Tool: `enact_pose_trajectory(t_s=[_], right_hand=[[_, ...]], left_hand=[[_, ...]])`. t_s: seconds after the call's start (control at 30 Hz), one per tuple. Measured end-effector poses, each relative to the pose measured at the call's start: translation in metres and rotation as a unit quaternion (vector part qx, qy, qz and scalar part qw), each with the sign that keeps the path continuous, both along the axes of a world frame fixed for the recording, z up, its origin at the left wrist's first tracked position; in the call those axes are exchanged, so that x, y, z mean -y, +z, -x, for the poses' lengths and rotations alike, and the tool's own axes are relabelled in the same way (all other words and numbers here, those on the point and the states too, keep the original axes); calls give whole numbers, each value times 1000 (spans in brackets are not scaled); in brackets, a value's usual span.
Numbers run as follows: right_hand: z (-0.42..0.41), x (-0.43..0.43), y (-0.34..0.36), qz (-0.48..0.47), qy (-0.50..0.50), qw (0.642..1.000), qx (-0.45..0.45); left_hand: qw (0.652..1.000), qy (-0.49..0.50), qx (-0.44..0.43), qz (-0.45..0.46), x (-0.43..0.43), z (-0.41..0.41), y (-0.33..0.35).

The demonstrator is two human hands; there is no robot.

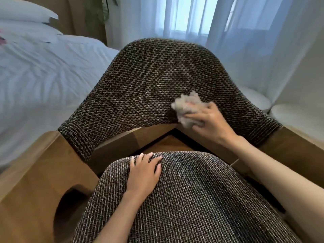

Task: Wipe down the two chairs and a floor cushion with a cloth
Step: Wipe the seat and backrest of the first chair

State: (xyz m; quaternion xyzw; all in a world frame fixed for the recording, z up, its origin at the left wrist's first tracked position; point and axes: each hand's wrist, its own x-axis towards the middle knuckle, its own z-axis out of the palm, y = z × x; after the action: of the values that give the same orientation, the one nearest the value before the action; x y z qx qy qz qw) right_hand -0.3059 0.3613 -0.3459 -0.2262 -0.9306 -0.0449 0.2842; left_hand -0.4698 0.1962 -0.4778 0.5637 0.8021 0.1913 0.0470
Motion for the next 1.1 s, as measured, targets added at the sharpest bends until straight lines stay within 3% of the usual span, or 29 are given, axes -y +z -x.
enact_pose_trajectory(t_s=[0.07,0.13,0.27,0.4,0.53,0.6,0.67,0.73,0.87,1.0,1.1], right_hand=[[-6,-8,32,-59,-17,994,-89],[-10,-22,58,-84,-77,986,-123],[-11,-30,45,-128,-167,975,-69],[-17,-12,-5,-145,-100,984,-21],[-25,4,-23,-97,-96,969,206],[-31,6,-4,-128,-71,978,152],[-42,1,20,-169,-112,978,42],[-56,-4,36,-174,-156,972,9],[-75,7,13,-208,-121,964,117],[-72,21,8,-108,-129,968,187],[-72,25,27,-153,-128,969,146]], left_hand=[[1000,1,1,-1,-1,0,0],[1000,2,-1,-2,-2,1,-1],[1000,4,-4,0,-3,1,-3],[1000,0,-6,6,-2,1,-2],[1000,-2,-10,11,-1,1,1],[1000,-6,-8,17,0,0,1],[1000,-6,-11,18,0,0,1],[1000,-6,-12,19,0,0,1],[1000,-13,-13,20,3,-1,0],[999,-24,-25,24,12,-6,0],[999,-32,-28,27,14,-6,2]])
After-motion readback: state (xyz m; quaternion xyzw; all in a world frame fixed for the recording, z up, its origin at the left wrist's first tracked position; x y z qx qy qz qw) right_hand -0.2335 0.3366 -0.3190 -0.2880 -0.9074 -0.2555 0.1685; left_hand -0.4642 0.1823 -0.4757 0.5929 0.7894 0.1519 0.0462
